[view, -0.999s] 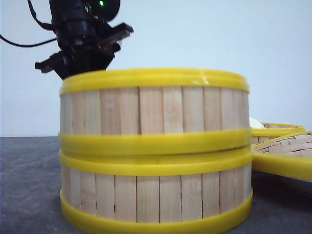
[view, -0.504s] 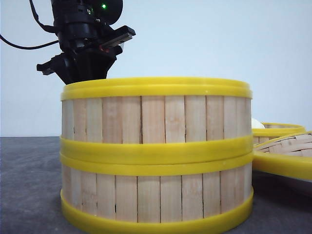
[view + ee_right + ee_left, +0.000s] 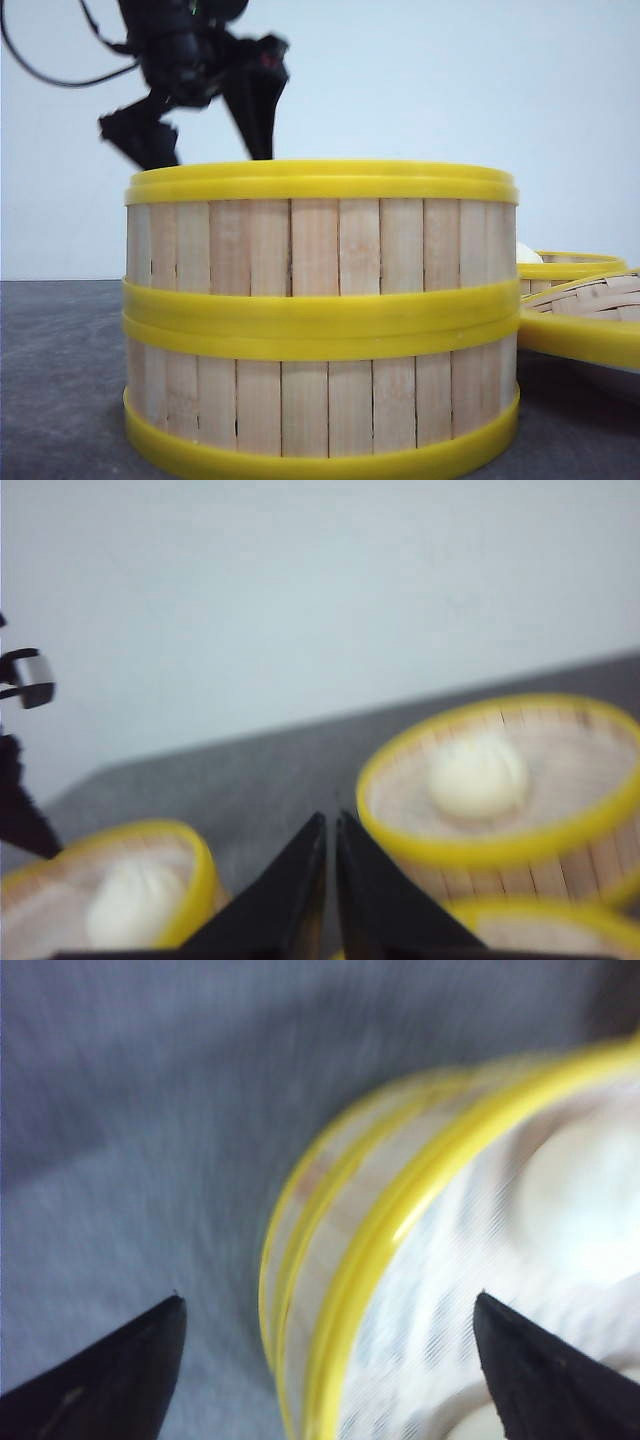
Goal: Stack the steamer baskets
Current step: 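Move the right gripper to the rim of another bun basket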
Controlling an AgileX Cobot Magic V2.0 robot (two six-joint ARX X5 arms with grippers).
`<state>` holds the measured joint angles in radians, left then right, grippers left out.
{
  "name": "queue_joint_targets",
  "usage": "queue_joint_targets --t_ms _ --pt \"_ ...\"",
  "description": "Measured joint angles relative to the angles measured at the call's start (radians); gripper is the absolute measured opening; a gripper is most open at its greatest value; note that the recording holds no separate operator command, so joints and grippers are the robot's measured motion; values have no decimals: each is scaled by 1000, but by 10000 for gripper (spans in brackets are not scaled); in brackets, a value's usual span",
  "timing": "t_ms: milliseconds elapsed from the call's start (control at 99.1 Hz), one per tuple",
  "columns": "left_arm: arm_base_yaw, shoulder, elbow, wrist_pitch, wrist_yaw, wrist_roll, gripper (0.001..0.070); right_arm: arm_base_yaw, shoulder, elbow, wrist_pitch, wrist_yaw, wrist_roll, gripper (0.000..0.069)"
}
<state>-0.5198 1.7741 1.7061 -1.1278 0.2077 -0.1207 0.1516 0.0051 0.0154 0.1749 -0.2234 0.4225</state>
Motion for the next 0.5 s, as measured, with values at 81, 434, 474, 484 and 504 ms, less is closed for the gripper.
queue_joint_targets --t_ms 81,434,474,484,504 --pt "1 -52 48 10 -6 0 557 0 8 39 6 74 46 9" --pt "0 -462 94 146 -124 -6 557 -91 660 760 -549 109 -83 65" --pt "0 -505 94 151 -154 -6 557 -108 779 874 -647 107 -123 140" --pt "0 -516 94 153 -161 -5 557 -113 807 902 -671 107 -134 161" --pt "0 -536 94 153 -177 -5 557 -121 864 959 -717 107 -152 206"
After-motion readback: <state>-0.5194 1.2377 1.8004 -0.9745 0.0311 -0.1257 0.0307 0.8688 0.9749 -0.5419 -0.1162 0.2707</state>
